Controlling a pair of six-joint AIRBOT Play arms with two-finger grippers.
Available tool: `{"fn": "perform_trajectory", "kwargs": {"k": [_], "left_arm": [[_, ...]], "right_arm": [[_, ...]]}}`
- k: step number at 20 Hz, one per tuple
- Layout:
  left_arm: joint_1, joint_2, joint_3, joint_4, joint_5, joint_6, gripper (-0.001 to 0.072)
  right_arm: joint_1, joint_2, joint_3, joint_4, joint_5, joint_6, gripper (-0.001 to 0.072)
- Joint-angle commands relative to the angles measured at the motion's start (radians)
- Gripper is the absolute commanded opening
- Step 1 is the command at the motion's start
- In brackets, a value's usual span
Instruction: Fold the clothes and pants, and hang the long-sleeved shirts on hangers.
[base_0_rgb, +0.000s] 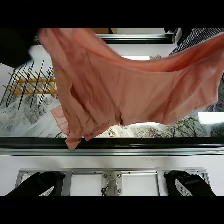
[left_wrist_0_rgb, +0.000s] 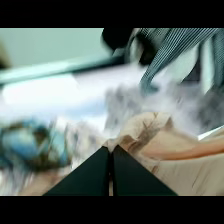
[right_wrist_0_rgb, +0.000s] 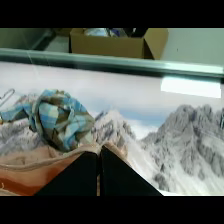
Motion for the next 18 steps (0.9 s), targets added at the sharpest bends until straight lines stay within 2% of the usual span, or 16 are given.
{"fn": "perform_trajectory", "kwargs": {"k": [1, 3, 5, 7, 9, 12, 15, 18], "left_arm": [[0.093, 0.010, -0.241, -0.130, -0.205, -0.036, 0.0008], [0.100, 0.010, -0.418, -0.241, -0.222, -0.008, 0.0008], [0.075, 0.009, -0.576, -0.313, -0.178, 0.019, 0.0008], [0.059, 0.009, -0.689, -0.298, -0.109, 0.022, 0.0008], [0.076, 0.009, -0.757, -0.275, -0.090, 0.022, 0.0008], [0.151, 0.009, -0.831, -0.277, -0.081, 0.025, 0.0008], [0.214, 0.009, -0.887, -0.287, -0.014, 0.035, 0.0008], [0.222, 0.008, -0.904, -0.289, 0.019, 0.057, 0.0009]], "right_arm": [[0.000, -0.097, -0.053, -0.026, 0.159, -0.003, 0.0007], [0.003, -0.145, -0.182, -0.026, 0.164, -0.027, 0.0007], [0.010, -0.179, -0.356, -0.026, 0.145, -0.048, 0.0007], [0.018, -0.186, -0.535, -0.038, 0.067, -0.056, 0.0007], [0.022, -0.174, -0.643, -0.054, 0.053, -0.049, 0.0007], [0.025, -0.109, -0.717, -0.056, 0.066, -0.016, 0.0007], [0.047, -0.031, -0.729, -0.056, 0.098, 0.034, 0.0007], [0.103, 0.011, -0.729, -0.056, 0.104, 0.074, 0.0007]]}}
